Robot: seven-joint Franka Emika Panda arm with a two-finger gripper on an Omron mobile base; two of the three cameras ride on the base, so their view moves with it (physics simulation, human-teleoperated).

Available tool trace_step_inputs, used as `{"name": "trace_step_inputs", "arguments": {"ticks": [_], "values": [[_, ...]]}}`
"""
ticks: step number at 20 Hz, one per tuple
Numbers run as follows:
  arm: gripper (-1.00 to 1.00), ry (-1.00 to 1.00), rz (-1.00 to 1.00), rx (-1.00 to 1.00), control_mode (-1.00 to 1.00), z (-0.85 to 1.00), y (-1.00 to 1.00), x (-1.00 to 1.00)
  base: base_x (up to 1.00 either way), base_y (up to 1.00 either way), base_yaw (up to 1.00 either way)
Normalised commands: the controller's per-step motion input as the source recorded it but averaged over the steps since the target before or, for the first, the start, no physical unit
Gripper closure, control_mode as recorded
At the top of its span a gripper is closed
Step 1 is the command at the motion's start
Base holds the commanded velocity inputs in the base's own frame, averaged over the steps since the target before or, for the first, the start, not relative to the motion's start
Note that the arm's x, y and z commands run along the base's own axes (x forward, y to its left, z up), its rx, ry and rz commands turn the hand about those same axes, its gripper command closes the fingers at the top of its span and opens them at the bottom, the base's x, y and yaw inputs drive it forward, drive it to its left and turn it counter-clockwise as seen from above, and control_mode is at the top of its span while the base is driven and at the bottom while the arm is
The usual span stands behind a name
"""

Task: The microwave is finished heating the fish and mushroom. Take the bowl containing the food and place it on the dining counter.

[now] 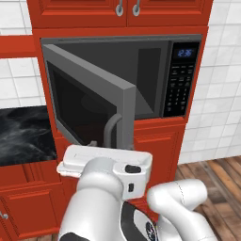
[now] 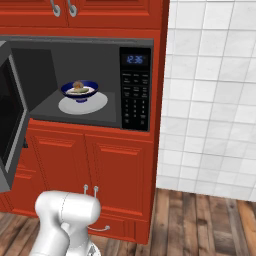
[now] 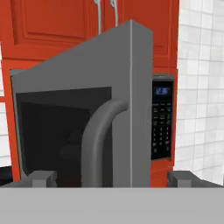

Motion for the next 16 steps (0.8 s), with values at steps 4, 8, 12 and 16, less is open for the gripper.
{"name": "trace_step_inputs", "arguments": {"ticks": [4, 8, 12, 16], "values": [[-1.00, 0.00, 0.01, 0.00, -1.00, 0.00, -0.09, -0.93, 0.00, 0.00, 0.00], [-1.00, -0.02, 0.09, 0.06, -1.00, 0.01, -0.59, -0.77, 0.00, 0.00, 0.00], [-1.00, 0.00, 0.24, 0.18, -1.00, 0.11, -1.00, -0.19, 0.00, 0.00, 0.00], [-1.00, 0.03, 0.33, 0.23, -1.00, 0.08, -1.00, 0.01, 0.00, 0.00, 0.00]]}}
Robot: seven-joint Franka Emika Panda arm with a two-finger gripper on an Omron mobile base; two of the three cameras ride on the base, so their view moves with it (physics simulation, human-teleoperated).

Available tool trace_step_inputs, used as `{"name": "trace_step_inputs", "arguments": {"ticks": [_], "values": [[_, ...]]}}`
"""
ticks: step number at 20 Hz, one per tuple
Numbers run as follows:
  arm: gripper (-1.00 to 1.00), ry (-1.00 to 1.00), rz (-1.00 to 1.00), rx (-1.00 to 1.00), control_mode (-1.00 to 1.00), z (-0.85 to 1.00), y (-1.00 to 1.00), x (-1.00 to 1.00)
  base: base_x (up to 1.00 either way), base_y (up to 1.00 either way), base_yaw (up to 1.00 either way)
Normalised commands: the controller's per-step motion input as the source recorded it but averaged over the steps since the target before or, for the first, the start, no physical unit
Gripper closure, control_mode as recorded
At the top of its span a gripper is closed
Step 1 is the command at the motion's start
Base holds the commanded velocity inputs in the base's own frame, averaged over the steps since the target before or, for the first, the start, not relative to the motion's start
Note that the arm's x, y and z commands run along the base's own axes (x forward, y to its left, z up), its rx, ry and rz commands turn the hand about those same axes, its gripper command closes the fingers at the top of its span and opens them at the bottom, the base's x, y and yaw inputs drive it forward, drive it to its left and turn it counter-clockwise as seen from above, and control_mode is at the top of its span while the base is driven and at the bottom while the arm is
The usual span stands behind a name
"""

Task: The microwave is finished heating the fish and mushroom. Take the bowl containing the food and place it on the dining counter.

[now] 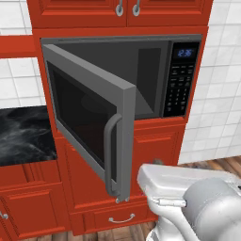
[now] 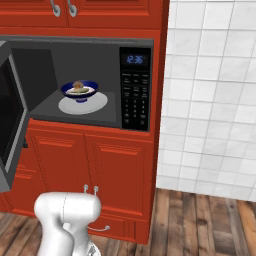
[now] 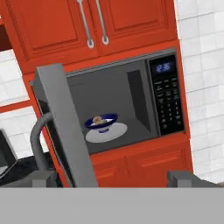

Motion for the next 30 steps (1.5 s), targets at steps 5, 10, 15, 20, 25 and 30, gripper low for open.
{"name": "trace_step_inputs", "arguments": {"ticks": [5, 10, 15, 20, 25, 30], "values": [[-1.00, 0.05, 0.39, 0.22, -1.00, 0.01, -0.91, 0.20, 0.00, 0.00, 0.00], [-1.00, 0.08, 0.47, 0.18, -1.00, 0.00, -0.78, 0.21, 0.00, 0.00, 0.00], [-1.00, 0.12, 0.55, 0.21, -1.00, -0.13, -0.46, 0.62, 0.00, 0.00, 0.00], [-1.00, 0.13, 0.49, 0.19, -1.00, -0.68, 0.00, 1.00, 0.00, 0.00, 0.00], [-1.00, 0.08, 0.34, 0.23, -1.00, -0.56, 0.26, 1.00, 0.00, 0.00, 0.00], [-1.00, 0.02, 0.19, 0.21, -1.00, -0.36, 0.58, 0.83, 0.00, 0.00, 0.00]]}}
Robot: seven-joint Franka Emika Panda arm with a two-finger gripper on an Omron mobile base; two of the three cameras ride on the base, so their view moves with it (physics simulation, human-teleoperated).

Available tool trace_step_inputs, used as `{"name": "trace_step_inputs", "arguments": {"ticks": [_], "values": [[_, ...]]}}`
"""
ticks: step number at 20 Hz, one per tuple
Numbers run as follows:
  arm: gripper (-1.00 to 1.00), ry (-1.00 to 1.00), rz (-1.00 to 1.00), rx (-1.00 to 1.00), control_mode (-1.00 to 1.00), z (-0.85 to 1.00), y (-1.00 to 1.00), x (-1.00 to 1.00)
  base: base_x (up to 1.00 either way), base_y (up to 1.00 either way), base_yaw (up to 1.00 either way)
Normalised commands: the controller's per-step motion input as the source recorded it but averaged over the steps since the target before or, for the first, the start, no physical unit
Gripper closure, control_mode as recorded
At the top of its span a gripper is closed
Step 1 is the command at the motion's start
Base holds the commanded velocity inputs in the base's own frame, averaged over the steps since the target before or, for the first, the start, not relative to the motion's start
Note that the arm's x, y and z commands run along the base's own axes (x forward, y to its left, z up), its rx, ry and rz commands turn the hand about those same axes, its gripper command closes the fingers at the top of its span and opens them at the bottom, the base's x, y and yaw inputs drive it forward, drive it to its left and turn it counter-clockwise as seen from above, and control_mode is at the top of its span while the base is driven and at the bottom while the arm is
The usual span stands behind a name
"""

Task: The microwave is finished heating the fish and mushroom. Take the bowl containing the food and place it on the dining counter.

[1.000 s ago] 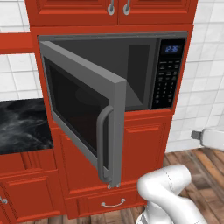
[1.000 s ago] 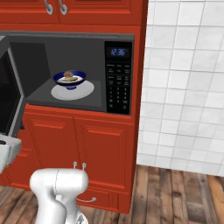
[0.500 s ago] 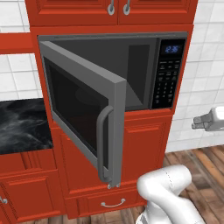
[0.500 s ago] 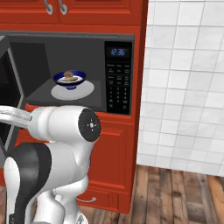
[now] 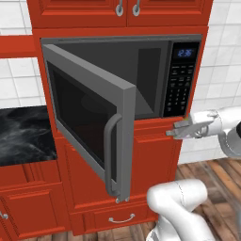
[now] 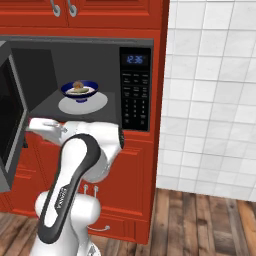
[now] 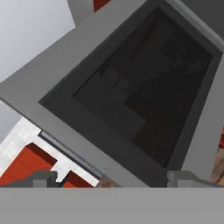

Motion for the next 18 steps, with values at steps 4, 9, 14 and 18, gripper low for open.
{"name": "trace_step_inputs", "arguments": {"ticks": [4, 9, 14, 18], "values": [[-1.00, 0.00, 0.01, 0.07, -1.00, -0.25, 0.99, 0.35, 0.00, 0.00, 0.00], [-1.00, 0.00, -0.03, 0.00, -1.00, -0.12, 1.00, 0.20, 0.00, 0.00, 0.00], [-1.00, 0.00, -0.04, -0.05, -1.00, 0.00, 1.00, 0.05, 0.00, 0.00, 0.00], [-1.00, 0.00, -0.03, -0.03, -1.00, 0.00, 1.00, 0.00, 0.00, 0.00, 0.00]]}}
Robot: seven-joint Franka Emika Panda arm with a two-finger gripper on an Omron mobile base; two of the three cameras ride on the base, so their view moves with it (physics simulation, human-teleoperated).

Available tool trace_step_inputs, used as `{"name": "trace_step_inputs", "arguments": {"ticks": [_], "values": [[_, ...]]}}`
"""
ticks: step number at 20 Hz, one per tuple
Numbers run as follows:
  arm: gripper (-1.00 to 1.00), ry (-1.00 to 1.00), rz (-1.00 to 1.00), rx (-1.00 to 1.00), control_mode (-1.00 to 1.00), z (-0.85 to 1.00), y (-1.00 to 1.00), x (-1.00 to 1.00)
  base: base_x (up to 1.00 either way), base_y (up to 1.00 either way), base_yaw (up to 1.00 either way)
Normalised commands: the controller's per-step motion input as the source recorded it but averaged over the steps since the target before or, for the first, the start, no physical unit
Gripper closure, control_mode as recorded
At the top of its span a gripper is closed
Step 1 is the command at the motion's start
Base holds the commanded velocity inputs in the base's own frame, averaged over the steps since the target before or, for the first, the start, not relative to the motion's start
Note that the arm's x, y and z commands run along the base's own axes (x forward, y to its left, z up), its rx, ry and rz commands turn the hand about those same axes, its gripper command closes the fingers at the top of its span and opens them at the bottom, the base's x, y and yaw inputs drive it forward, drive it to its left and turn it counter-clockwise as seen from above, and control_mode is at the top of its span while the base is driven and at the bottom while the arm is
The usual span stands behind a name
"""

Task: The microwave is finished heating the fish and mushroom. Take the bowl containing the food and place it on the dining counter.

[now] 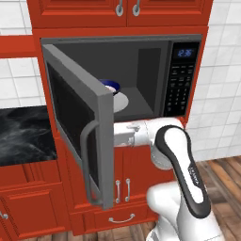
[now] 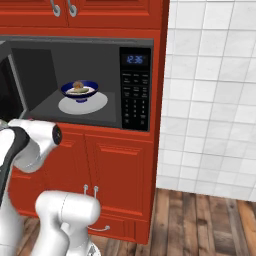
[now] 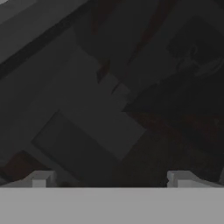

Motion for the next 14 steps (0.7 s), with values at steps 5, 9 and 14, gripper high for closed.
{"name": "trace_step_inputs", "arguments": {"ticks": [5, 9, 14], "values": [[-1.00, 0.00, -0.10, 0.00, -1.00, 0.00, 1.00, 0.00, 0.00, 0.00, 0.00], [-1.00, 0.00, -0.16, -0.03, -1.00, 0.00, 0.56, 0.09, 0.00, 0.00, 0.00], [-1.00, 0.01, 0.00, -0.03, -1.00, 0.00, 0.00, 0.01, 0.00, 0.00, 0.00]]}}
